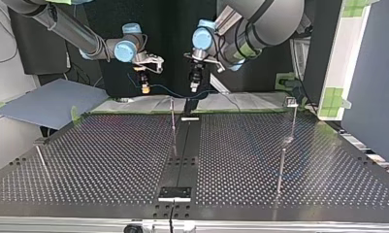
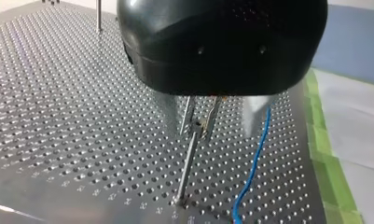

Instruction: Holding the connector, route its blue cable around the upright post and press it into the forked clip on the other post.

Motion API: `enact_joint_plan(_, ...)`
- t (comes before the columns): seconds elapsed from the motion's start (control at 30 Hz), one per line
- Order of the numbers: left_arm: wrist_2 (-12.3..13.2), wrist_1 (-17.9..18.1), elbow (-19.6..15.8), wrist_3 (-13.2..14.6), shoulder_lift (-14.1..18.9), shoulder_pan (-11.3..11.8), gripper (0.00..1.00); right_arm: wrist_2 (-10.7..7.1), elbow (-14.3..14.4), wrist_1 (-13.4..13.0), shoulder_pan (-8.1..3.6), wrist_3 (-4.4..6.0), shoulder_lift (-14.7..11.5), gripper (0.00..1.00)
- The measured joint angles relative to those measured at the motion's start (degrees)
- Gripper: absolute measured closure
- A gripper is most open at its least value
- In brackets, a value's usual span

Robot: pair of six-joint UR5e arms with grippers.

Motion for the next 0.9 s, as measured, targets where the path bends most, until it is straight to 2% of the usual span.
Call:
enact_joint_plan(0.23, 0.3, -0.3, 0.8, -0.3, -0.1, 0.4, 0.19, 0.0, 0.0, 0.1, 0.07, -0.05, 0.0, 1.0)
enact_joint_plan(0.43, 2.4, -2.5, 3.0, -1.4, -0.9, 1.8, 0.19, 0.0, 0.0, 0.3, 0.13, -0.06, 0.0, 1.0)
enact_joint_plan(0.67, 5.7, -5.1, 5.9, -1.7, -3.6, 3.3, 0.19, 0.0, 0.0, 0.5, 0.27, -0.06, 0.0, 1.0)
enact_joint_plan(0.9, 7.2, -7.1, 8.1, -1.4, -4.5, 5.5, 0.19, 0.0, 0.0, 0.6, 0.32, -0.06, 0.0, 1.0)
